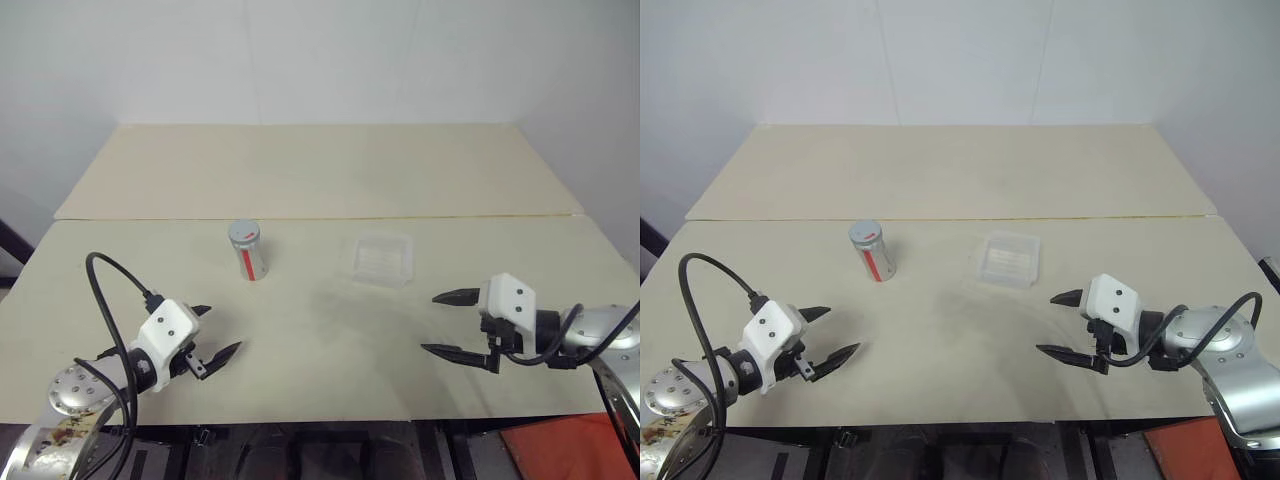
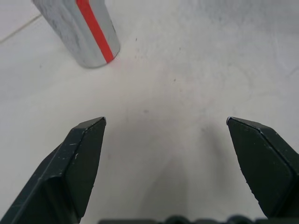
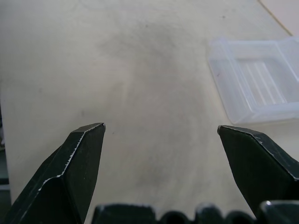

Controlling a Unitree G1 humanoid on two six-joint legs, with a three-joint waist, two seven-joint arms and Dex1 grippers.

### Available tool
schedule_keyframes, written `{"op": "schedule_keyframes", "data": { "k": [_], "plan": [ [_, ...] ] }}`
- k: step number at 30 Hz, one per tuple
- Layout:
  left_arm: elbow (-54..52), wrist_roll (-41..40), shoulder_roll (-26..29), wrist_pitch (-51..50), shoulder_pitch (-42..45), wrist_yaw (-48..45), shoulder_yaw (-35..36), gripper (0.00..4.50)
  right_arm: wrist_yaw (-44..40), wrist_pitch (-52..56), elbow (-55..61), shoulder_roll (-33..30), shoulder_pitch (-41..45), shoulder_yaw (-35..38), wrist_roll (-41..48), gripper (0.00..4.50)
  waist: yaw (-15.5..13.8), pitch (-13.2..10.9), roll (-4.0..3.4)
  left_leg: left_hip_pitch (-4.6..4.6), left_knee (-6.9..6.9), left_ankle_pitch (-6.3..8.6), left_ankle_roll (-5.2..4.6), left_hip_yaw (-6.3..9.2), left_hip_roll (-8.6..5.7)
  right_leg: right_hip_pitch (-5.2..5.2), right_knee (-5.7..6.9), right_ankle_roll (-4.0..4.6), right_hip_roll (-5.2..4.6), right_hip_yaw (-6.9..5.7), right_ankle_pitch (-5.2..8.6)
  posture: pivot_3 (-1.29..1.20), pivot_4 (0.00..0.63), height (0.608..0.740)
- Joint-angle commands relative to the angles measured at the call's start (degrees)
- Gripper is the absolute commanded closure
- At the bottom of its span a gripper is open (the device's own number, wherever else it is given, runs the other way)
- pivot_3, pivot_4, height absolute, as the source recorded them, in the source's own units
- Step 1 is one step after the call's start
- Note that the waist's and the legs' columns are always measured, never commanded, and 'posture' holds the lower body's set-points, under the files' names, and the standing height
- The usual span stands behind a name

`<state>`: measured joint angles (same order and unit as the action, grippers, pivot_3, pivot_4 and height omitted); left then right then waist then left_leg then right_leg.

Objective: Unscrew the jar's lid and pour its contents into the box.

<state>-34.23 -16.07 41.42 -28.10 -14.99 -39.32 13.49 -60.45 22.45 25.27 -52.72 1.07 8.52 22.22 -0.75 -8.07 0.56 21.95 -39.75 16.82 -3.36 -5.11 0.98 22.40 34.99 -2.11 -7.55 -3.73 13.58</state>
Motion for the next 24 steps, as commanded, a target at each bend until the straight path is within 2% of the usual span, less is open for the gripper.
{"op": "schedule_keyframes", "data": {
  "k": [1, 6, 11, 14, 16, 19, 24],
  "plan": [
    [2.1, 2.1, -4.8, 2.6, 4.0, 6.0, -1.1, 0.0, 4.8, -0.4, 0.2, 2.1, 2.3, 1.5, -0.8, 0.01, -0.2, 0.0, 0.0, -0.04, 0.0, 0.0, 0.0, 0.0, -0.01, -0.03, 0.0, 0.0, -0.01, 0.01, -0.01, 0.0, 0.15, 0.74],
    [7.2, 11.4, -16.4, 10.9, 7.4, 18.4, -7.9, 0.0, 7.7, 0.5, 1.6, 3.7, 1.7, -0.3, -1.8, 0.01, -0.3, 0.0, 0.04, -0.02, -0.01, -0.01, 0.0, -0.01, -0.05, -0.08, -0.03, -0.03, -0.01, -0.01, -0.05, 0.0, 0.15, 0.74],
    [9.0, 14.2, -24.4, 15.4, 8.8, 24.1, -11.5, 0.0, 9.3, 0.9, 3.0, 5.0, 1.8, -1.8, -1.8, 0.01, -0.3, 0.0, 0.06, 0.05, -0.02, -0.01, 0.01, -0.01, -0.04, -0.03, -0.03, -0.04, 0.0, -0.03, -0.05, 0.0, 0.15, 0.74],
    [11.1, 14.1, -28.3, 18.1, 11.1, 27.2, -11.2, 0.0, 10.6, 1.3, 3.9, 6.0, 2.6, -3.4, -2.0, 0.01, -0.3, 0.0, 0.06, 0.0, -0.02, 0.08, -0.16, 0.01, -0.03, -0.05, 0.0, -0.03, 0.0, -0.03, -0.06, 0.0, 0.15, 0.74],
    [11.8, 13.9, -30.2, 18.7, 12.6, 28.3, -11.4, 0.0, 11.2, 1.7, 4.5, 6.5, 2.9, -4.1, -2.0, 0.01, -0.3, 0.0, 0.06, -0.01, -0.04, 0.13, -0.25, 0.03, -0.03, -0.06, 0.02, -0.03, -0.01, -0.02, -0.07, 0.0, 0.15, 0.74],
    [12.6, 15.6, -30.2, 20.1, 12.7, 27.8, -13.3, 0.0, 11.6, 2.0, 4.9, 6.4, 2.7, -4.3, -2.0, 0.01, -0.2, 0.0, 0.05, 0.0, -0.04, 0.13, -0.25, 0.02, -0.04, -0.05, 0.01, -0.03, -0.01, -0.03, -0.08, 0.0, 0.15, 0.74],
    [15.6, 19.8, -33.1, 22.6, 13.8, 32.9, -15.1, 0.0, 12.0, 2.1, 4.8, 6.1, 3.1, -4.0, -2.1, 0.01, -0.1, 0.0, 0.06, 0.04, -0.05, 0.07, -0.14, -0.01, -0.04, -0.06, -0.05, -0.05, 0.0, -0.04, -0.08, 0.0, 0.15, 0.74]
  ]
}}
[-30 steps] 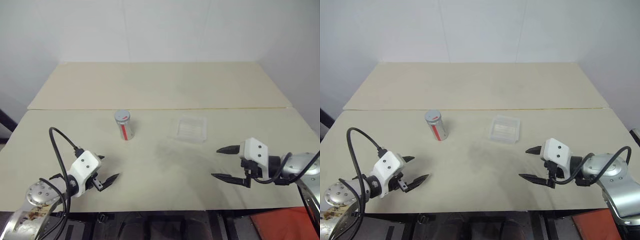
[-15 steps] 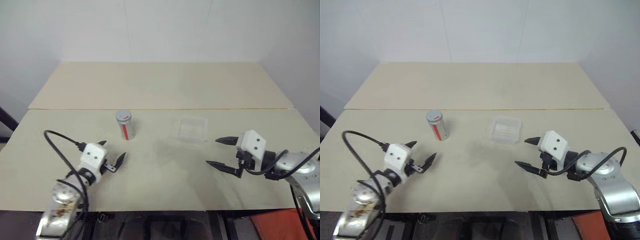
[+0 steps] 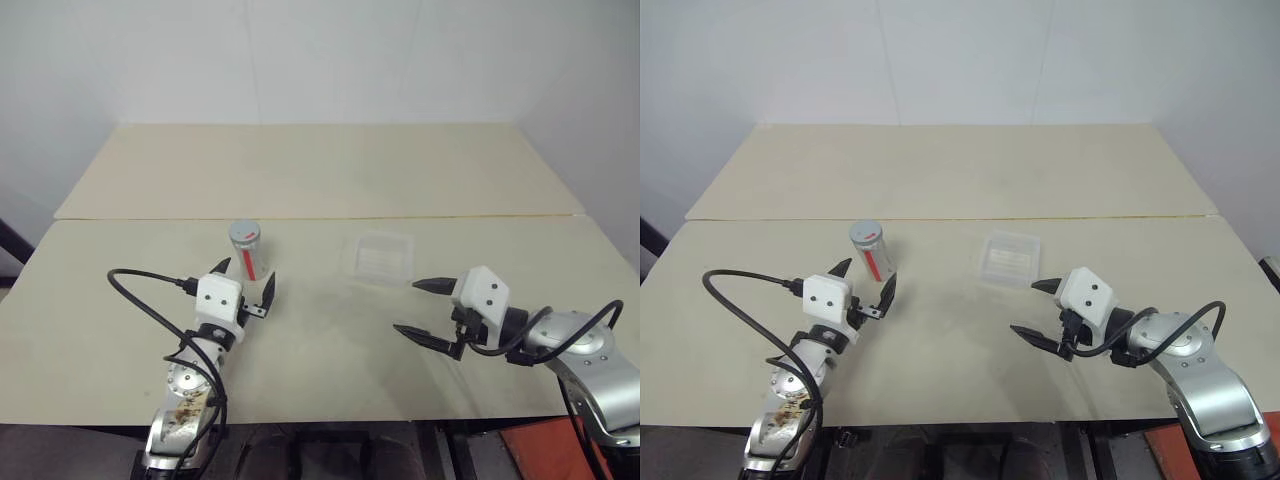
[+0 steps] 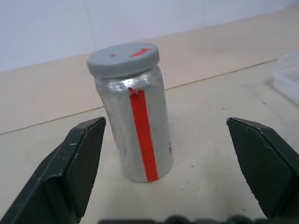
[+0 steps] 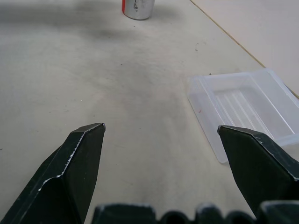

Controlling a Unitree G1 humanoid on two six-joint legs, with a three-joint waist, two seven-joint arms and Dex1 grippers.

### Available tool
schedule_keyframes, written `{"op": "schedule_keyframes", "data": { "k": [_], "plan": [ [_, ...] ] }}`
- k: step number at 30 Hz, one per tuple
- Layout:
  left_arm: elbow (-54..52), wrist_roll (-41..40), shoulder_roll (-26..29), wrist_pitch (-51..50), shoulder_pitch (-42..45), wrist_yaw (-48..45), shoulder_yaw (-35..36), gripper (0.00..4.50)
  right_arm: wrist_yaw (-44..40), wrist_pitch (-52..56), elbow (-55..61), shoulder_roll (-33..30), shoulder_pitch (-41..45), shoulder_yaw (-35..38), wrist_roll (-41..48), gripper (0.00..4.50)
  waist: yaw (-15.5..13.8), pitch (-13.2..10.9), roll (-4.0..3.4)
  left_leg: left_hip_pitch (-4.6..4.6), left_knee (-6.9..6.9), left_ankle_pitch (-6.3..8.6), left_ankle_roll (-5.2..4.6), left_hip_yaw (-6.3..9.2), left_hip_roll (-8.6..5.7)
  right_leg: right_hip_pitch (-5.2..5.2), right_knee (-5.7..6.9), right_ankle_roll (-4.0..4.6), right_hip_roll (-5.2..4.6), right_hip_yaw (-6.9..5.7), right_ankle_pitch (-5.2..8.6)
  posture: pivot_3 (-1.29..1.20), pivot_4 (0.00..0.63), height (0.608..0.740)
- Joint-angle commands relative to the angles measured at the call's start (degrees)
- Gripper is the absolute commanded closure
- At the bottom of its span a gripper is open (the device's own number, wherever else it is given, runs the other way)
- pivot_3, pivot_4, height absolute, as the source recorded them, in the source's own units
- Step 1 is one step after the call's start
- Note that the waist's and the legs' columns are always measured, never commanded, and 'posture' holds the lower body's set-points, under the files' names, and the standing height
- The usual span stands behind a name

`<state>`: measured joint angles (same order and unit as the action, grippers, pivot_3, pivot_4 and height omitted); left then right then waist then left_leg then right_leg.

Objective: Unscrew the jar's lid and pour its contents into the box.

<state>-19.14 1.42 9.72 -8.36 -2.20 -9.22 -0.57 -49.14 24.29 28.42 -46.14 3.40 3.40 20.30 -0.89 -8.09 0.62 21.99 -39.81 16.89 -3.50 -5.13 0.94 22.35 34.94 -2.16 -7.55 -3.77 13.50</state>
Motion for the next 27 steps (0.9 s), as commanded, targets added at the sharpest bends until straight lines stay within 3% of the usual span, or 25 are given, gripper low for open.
{"op": "schedule_keyframes", "data": {
  "k": [1, 9, 14, 27],
  "plan": [
    [1.2, 3.7, -2.4, 3.9, 1.3, 4.6, -1.6, 0.0, 0.7, 0.3, 1.7, -0.5, 0.7, 1.1, -0.2, 0.01, 0.0, 0.0, 0.0, 0.0, 0.0, 0.01, -0.03, 0.0, 0.0, 0.0, 0.0, 0.0, 0.0, 0.0, 0.0, 0.0, 0.15, 0.74],
    [5.3, 8.7, -6.9, 9.2, 3.0, 11.8, -3.3, 0.0, 1.3, 0.3, 1.7, -0.7, 0.4, 1.0, -0.5, 0.01, -0.3, 0.0, 0.01, -0.01, 0.0, 0.12, -0.21, 0.03, 0.01, 0.0, 0.03, 0.0, 0.0, -0.03, 0.0, 0.0, 0.15, 0.74],
    [8.1, 7.0, -10.8, 9.8, 5.0, 16.1, -1.1, 0.0, 1.2, 0.2, 1.5, -0.7, 0.6, 0.9, -0.8, 0.01, -0.3, 0.0, 0.02, 0.0, -0.01, 0.13, -0.23, 0.03, 0.01, 0.0, 0.03, 0.0, 0.0, -0.03, 0.0, 0.0, 0.15, 0.74],
    [18.5, 4.4, -11.9, 12.8, 12.0, 15.8, 0.4, 0.0, 1.9, -0.1, 1.4, -0.2, 0.4, 1.0, -1.5, 0.01, -0.5, 0.0, 0.03, 0.01, -0.04, 0.12, -0.23, 0.03, -0.01, 0.0, 0.03, -0.01, 0.01, -0.09, -0.01, 0.0, 0.15, 0.74]
  ]
}}
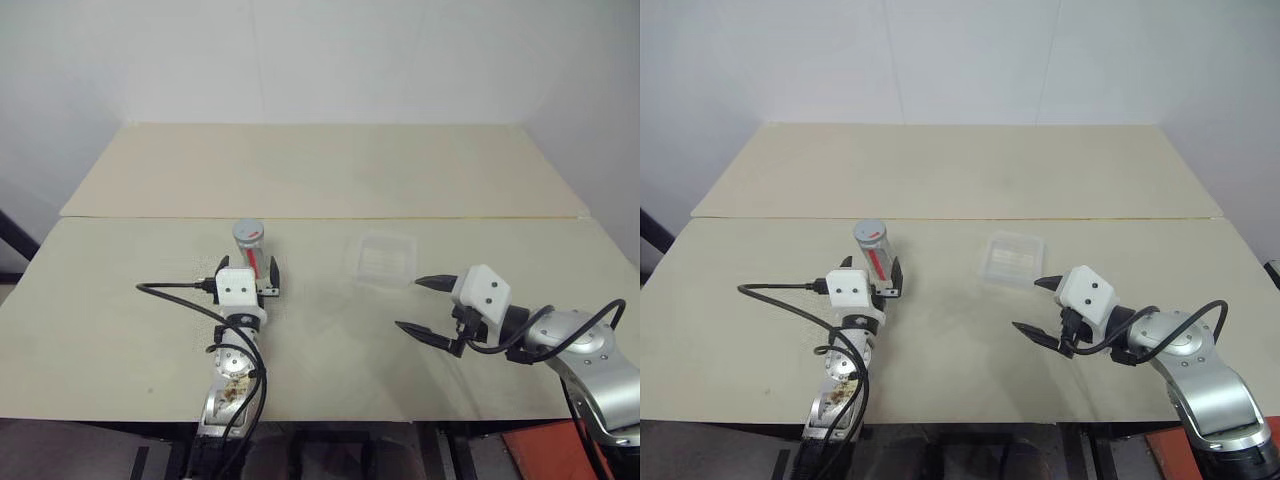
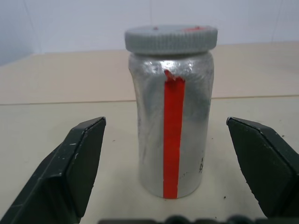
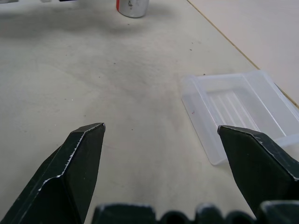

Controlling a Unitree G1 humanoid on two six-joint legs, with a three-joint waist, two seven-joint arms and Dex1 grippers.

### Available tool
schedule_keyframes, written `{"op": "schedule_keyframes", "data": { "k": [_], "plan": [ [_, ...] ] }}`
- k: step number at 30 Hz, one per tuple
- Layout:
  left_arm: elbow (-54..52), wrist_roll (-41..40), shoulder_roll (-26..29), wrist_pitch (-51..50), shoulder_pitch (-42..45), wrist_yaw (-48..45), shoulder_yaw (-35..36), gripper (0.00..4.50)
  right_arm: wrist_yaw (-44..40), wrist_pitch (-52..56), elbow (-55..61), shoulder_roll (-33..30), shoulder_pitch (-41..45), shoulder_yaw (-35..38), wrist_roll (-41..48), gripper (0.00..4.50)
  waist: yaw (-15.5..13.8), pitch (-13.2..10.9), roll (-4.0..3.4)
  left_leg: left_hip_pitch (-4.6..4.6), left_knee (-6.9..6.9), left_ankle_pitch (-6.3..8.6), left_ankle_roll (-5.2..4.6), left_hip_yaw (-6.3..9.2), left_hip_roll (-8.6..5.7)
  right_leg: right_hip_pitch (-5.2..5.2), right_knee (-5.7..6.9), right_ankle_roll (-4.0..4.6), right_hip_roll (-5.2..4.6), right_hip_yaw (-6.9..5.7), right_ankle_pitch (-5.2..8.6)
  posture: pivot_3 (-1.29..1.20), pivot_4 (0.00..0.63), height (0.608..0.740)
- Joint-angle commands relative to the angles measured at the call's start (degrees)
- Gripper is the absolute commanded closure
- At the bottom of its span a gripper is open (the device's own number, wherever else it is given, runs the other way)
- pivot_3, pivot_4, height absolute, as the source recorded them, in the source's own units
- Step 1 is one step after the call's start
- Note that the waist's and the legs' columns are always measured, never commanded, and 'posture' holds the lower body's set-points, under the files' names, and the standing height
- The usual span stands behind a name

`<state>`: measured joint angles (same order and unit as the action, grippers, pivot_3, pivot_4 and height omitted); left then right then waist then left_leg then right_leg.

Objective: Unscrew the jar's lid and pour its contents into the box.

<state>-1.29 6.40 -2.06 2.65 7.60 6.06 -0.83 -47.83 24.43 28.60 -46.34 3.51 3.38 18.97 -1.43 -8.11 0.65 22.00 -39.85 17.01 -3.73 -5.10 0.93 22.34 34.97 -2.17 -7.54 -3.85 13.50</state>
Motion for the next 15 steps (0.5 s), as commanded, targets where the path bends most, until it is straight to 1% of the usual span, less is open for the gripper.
{"op": "schedule_keyframes", "data": {
  "k": [1, 5, 10, 13, 15],
  "plan": [
    [1.4, -0.8, -0.2, 2.0, 2.8, 0.6, 0.8, 0.0, 0.7, -0.2, 1.3, 0.0, 0.1, 1.1, -0.2, 0.01, 0.0, 0.0, 0.0, 0.01, 0.0, 0.0, 0.0, 0.0, 0.0, 0.0, -0.01, 0.0, 0.0, 0.0, 0.0, 0.0, 0.15, 0.74],
    [5.0, -0.3, -0.2, 3.6, 5.3, 1.5, 1.4, 0.0, 1.0, -0.1, 1.5, 0.0, -0.3, 1.3, -0.1, 0.01, 0.0, 0.0, 0.01, 0.01, 0.0, -0.13, 0.22, 0.0, -0.01, 0.0, -0.02, -0.01, 0.0, 0.0, 0.0, 0.0, 0.15, 0.74],
    [7.7, -0.5, -0.1, 5.1, 7.2, 1.6, 1.7, 0.0, 1.2, -0.1, 1.6, -0.1, -0.5, 1.5, -0.2, 0.01, 0.0, 0.0, 0.01, 0.03, 0.0, -0.13, 0.21, 0.0, -0.02, 0.0, -0.02, -0.01, 0.0, -0.01, 0.0, 0.0, 0.15, 0.74],
    [9.1, -0.7, 0.0, 6.5, 7.9, 1.7, 2.1, 0.61, 1.2, -0.1, 1.6, -0.2, -0.7, 1.6, -0.2, 0.0, 0.0, 0.0, 0.01, 0.03, 0.0, -0.14, 0.23, 0.0, -0.01, 0.01, -0.02, -0.01, 0.01, -0.01, 0.0, 0.0, 0.15, 0.74],
    [10.2, -1.2, 0.1, 6.8, 8.5, 1.4, 2.4, 1.25, 1.2, -0.2, 1.5, -0.1, -0.7, 1.6, -0.3, 0.0, -0.1, 0.0, 0.01, 0.03, 0.0, -0.14, 0.23, 0.0, -0.01, 0.01, -0.01, -0.01, 0.0, -0.01, 0.0, 0.0, 0.15, 0.74]
  ]
}}
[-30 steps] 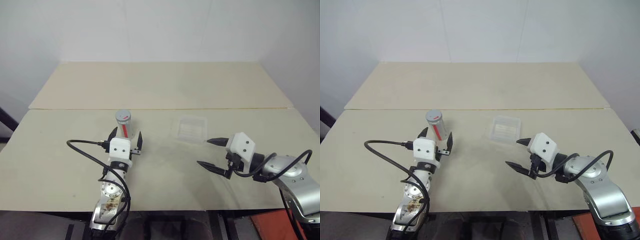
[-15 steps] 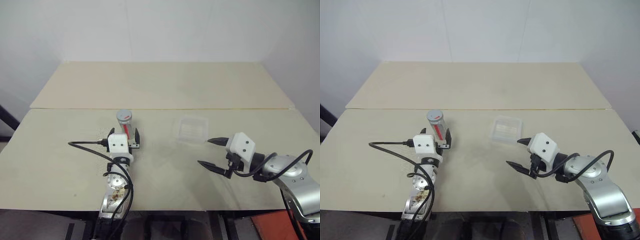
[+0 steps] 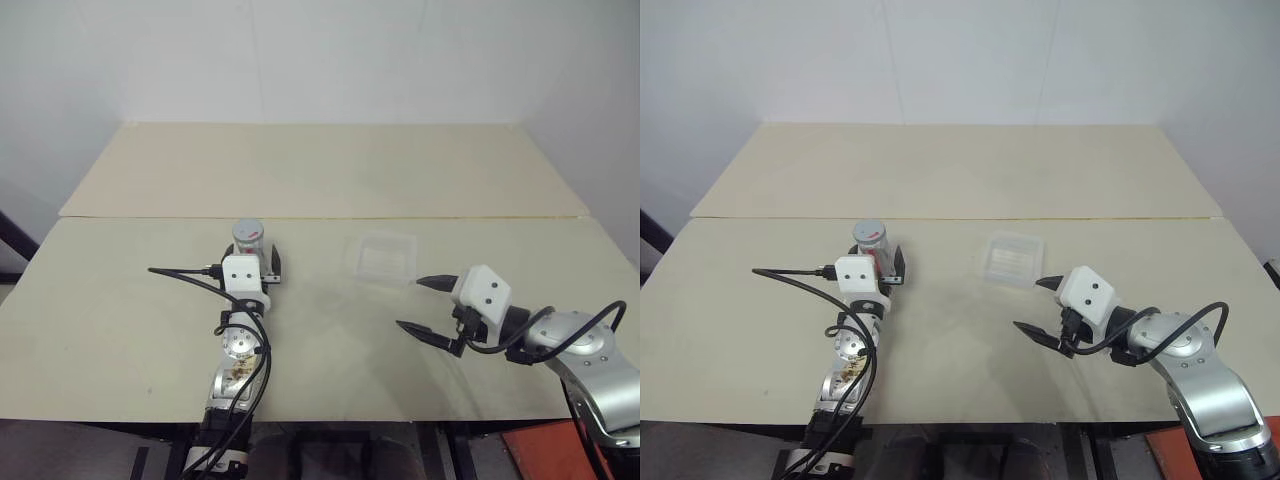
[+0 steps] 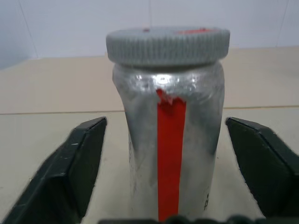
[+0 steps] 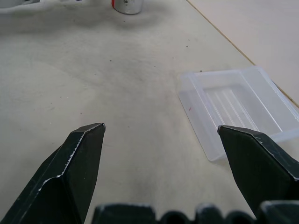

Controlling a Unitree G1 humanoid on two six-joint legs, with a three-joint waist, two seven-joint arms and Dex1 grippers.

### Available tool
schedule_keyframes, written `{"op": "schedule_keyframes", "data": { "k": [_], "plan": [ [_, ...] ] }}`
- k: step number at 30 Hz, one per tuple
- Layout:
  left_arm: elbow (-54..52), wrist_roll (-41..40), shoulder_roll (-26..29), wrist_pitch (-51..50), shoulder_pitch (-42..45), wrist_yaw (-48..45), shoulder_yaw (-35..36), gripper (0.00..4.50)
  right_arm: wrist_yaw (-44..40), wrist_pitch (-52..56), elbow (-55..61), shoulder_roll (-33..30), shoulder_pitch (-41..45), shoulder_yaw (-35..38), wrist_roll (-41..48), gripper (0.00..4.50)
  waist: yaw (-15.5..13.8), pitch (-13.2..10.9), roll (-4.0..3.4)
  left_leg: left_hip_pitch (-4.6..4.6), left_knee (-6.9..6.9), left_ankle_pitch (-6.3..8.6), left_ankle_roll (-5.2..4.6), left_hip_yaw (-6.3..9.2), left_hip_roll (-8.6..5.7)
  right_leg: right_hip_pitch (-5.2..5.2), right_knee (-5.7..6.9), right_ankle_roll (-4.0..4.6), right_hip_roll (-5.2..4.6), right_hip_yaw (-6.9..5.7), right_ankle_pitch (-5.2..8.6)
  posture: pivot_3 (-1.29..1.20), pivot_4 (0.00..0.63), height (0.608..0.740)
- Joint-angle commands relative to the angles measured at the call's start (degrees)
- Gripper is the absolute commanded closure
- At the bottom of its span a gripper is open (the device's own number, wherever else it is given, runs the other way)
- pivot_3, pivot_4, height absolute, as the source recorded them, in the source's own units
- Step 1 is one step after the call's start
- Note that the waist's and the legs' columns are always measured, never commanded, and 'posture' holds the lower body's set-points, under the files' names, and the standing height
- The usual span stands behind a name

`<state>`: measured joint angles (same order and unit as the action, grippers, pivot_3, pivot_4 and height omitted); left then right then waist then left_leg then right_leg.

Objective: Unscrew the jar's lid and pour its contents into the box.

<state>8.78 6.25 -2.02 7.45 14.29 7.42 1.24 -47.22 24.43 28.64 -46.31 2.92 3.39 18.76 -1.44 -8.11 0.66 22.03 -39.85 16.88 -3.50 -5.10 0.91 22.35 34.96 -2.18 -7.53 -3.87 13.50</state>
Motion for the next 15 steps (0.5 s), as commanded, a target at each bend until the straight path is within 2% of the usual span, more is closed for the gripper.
{"op": "schedule_keyframes", "data": {
  "k": [1, 4, 10, 15],
  "plan": [
    [0.6, -1.1, 0.1, 2.2, 2.0, 0.0, 0.4, 1.6, 0.6, -0.2, 1.4, -0.1, 0.0, 1.5, -0.1, 0.0, -0.1, 0.0, 0.0, 0.0, 0.0, 0.0, 0.0, 0.0, 0.0, 0.0, 0.0, 0.0, 0.0, 0.0, 0.0, 0.0, 0.15, 0.74],
    [1.8, -1.5, 0.2, 2.5, 2.6, 0.0, 0.5, 2.6, 0.7, -0.3, 1.3, 0.0, 0.1, 1.5, -0.2, 0.0, 0.0, 0.0, 0.0, 0.0, 0.0, 0.0, 0.0, 0.0, 0.0, 0.0, 0.0, 0.0, 0.0, 0.0, 0.0, 0.0, 0.15, 0.74],
    [1.4, -2.5, 0.4, 2.9, 2.8, -0.5, 0.5, 2.64, 0.8, -0.4, 1.3, 0.0, -0.2, 1.5, -0.2, 0.0, -0.1, 0.0, 0.0, -0.01, 0.0, -0.02, 0.03, 0.01, 0.0, -0.01, 0.01, 0.0, 0.0, -0.01, 0.0, 0.0, 0.15, 0.74],
    [-9.5, -9.1, 3.5, -3.2, -0.8, -11.6, -1.7, 2.64, 4.1, 1.4, 3.5, 2.6, 1.9, 1.6, 1.0, 0.0, 0.2, 0.0, 0.0, 0.03, 0.0, -0.08, 0.13, 0.0, 0.02, 0.03, 0.01, 0.0, 0.01, -0.01, 0.0, 0.0, 0.15, 0.74]
  ]
}}
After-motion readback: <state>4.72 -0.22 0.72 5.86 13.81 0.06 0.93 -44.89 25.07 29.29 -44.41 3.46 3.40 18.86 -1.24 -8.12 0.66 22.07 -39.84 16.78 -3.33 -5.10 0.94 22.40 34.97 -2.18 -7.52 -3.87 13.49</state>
